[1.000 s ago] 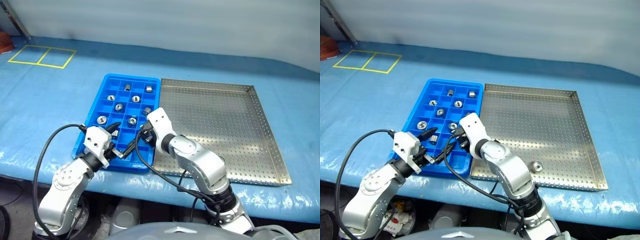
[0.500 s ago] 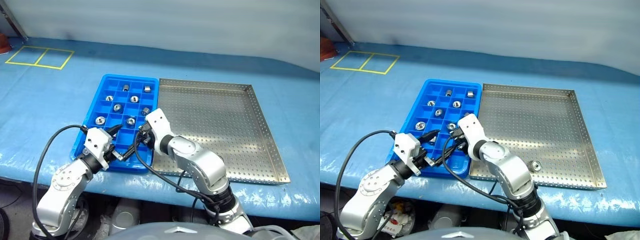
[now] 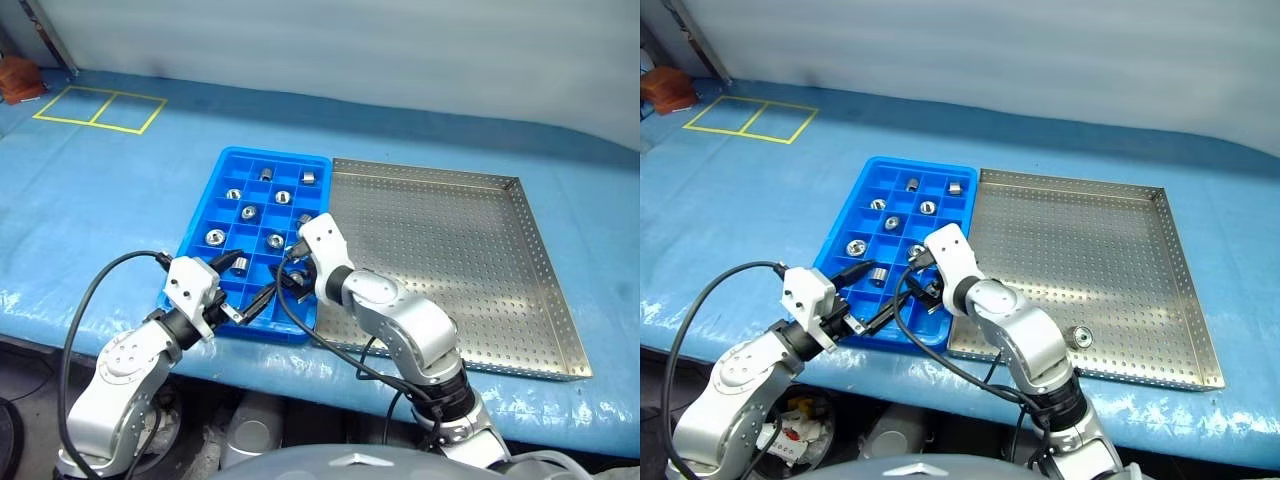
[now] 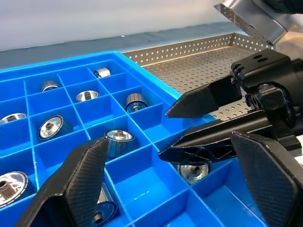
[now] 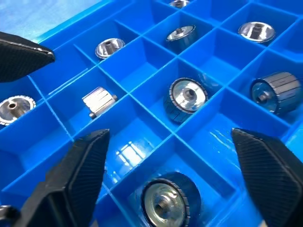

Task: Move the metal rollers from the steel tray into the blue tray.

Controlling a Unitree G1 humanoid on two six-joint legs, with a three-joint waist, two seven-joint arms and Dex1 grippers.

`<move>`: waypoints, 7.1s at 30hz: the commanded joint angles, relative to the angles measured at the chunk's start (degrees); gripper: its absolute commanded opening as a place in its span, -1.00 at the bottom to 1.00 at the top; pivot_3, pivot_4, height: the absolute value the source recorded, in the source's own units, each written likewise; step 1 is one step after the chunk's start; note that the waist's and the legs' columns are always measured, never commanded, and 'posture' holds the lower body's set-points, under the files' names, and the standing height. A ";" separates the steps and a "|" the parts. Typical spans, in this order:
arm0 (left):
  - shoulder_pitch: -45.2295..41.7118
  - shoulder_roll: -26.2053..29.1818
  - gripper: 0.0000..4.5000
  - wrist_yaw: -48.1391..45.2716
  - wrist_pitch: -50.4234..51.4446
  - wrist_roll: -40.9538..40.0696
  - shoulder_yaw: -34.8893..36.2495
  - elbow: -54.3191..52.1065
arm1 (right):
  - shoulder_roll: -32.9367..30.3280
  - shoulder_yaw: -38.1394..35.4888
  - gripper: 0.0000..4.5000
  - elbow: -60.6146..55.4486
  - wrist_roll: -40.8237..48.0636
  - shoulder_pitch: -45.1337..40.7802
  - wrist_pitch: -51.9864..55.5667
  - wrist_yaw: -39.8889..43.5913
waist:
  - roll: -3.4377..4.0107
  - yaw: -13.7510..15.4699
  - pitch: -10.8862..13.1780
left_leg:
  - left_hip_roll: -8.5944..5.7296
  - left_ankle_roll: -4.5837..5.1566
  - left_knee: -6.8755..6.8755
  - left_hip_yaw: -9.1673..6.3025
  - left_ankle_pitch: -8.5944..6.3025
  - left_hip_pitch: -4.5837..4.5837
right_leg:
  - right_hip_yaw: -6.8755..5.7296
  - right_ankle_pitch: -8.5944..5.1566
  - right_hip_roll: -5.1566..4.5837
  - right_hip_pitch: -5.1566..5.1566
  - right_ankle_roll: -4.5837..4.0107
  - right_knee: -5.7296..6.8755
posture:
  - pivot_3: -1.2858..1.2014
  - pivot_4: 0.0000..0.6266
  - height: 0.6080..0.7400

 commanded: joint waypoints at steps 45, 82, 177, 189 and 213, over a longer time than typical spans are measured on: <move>-19.77 -2.91 1.00 -12.01 2.55 0.73 -19.48 8.49 | -5.07 -26.32 0.99 -22.96 -0.89 19.56 24.63 -8.13 | 0.01 -9.41 -0.01 | 0.00 0.04 0.18 -0.03 0.05 -0.39 | 0.25 0.15 0.33 -0.06 0.24 0.18 | 0.09 -0.52 1.00; 3.05 -2.56 1.00 3.40 -7.02 0.20 8.97 -1.26 | -7.40 1.75 -0.21 -11.71 7.69 -6.38 7.32 4.13 | 0.01 -0.53 0.01 | 0.06 0.04 0.06 -0.13 0.05 -0.32 | 0.09 0.09 0.27 -0.01 0.08 0.14 | 0.41 -0.52 1.00; 1.90 -1.21 1.00 0.49 -4.28 -1.87 7.10 -0.28 | -6.02 9.19 0.90 -4.98 8.75 -0.68 2.15 5.46 | -0.01 4.30 -0.01 | 0.03 -0.03 0.10 -0.01 0.01 -0.49 | -0.10 0.01 0.38 -0.13 0.01 0.09 | 0.35 -0.52 1.00; 0.69 -0.36 1.00 0.04 -3.94 -2.61 6.59 0.11 | -5.46 9.17 0.90 -5.45 9.10 -0.01 2.32 4.81 | -0.01 3.74 -0.01 | 0.02 -0.03 0.10 -0.04 0.01 -0.49 | -0.09 0.02 0.38 -0.13 0.01 0.09 | 0.35 -0.52 1.00; -0.45 0.28 1.00 -1.50 -2.72 -2.91 6.04 0.47 | -5.22 9.03 0.90 -6.07 9.49 0.17 2.57 4.33 | -0.01 2.82 0.00 | 0.03 -0.03 0.10 -0.06 0.01 -0.49 | -0.09 0.02 0.38 -0.13 0.00 0.09 | 0.33 -0.52 1.00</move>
